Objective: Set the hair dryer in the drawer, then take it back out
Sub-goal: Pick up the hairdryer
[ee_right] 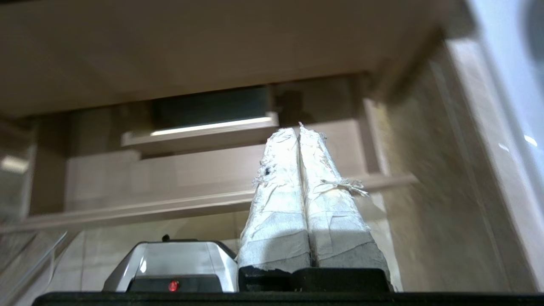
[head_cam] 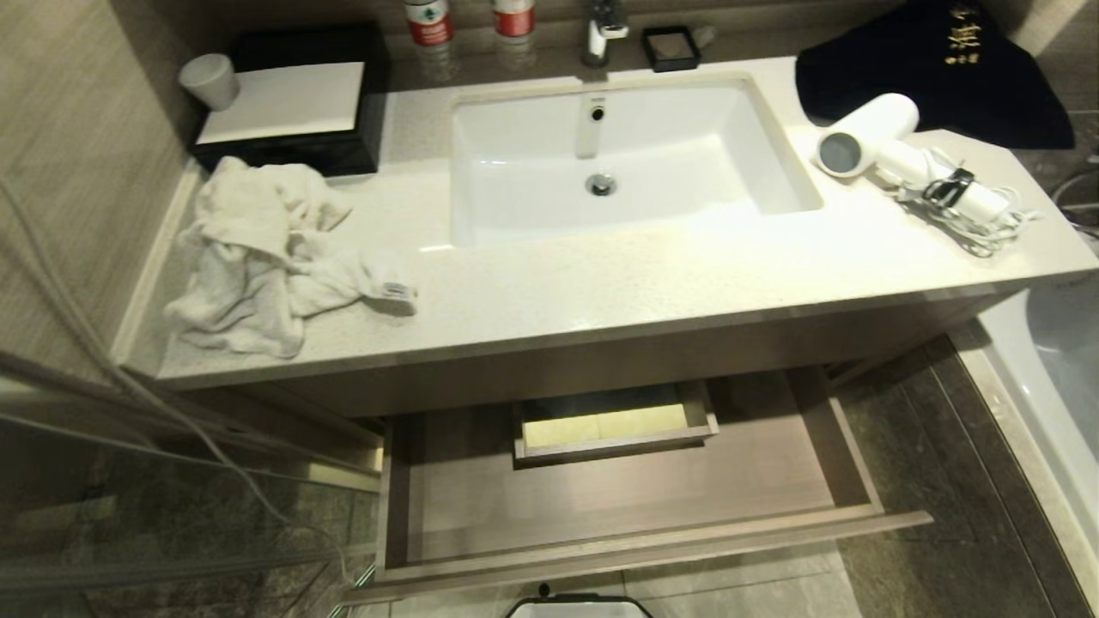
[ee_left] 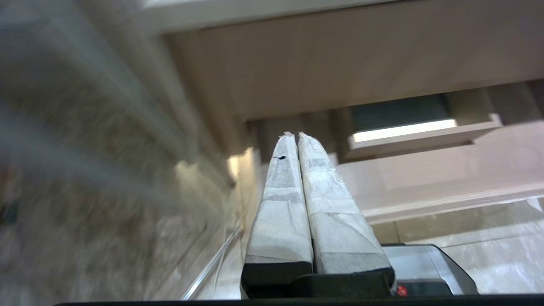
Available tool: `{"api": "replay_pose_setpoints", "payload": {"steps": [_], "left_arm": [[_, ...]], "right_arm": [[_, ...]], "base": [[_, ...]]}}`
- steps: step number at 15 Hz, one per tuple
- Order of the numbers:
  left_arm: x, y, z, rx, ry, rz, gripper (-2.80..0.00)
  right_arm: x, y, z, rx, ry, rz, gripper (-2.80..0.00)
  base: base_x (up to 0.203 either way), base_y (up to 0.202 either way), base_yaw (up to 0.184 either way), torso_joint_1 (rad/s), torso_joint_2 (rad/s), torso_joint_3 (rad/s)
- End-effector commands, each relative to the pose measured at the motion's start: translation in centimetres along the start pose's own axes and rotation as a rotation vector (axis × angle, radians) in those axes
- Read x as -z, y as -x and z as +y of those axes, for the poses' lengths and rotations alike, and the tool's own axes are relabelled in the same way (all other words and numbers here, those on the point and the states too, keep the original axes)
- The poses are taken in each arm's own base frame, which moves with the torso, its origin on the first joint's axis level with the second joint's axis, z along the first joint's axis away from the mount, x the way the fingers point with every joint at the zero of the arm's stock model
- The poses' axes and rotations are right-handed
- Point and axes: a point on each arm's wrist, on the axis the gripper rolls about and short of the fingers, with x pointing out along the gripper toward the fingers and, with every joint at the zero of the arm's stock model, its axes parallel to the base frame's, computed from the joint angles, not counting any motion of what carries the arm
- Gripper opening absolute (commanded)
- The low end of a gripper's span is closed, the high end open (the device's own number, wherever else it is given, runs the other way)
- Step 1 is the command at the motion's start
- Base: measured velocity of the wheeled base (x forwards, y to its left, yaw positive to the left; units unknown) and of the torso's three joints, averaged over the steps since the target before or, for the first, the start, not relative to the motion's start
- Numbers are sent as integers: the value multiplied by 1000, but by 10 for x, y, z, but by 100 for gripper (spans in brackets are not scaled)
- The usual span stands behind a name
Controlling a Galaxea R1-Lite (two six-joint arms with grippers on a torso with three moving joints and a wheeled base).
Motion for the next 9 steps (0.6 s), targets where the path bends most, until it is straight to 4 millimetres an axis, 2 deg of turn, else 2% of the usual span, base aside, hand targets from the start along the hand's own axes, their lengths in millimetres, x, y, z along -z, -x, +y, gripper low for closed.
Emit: {"api": "replay_pose_setpoints", "payload": {"steps": [1,5,9], "left_arm": [[0,0,0,0,0,-2,-280],[0,0,0,0,0,1,-280],[0,0,0,0,0,-1,-280]], "right_arm": [[0,0,0,-1,0,1,-280],[0,0,0,-2,2,1,-280],[0,0,0,-2,3,3,-280]], "base": [[3,10,-180,-1,5,2],[-1,7,-136,5,4,2],[0,0,0,0,0,0]]}}
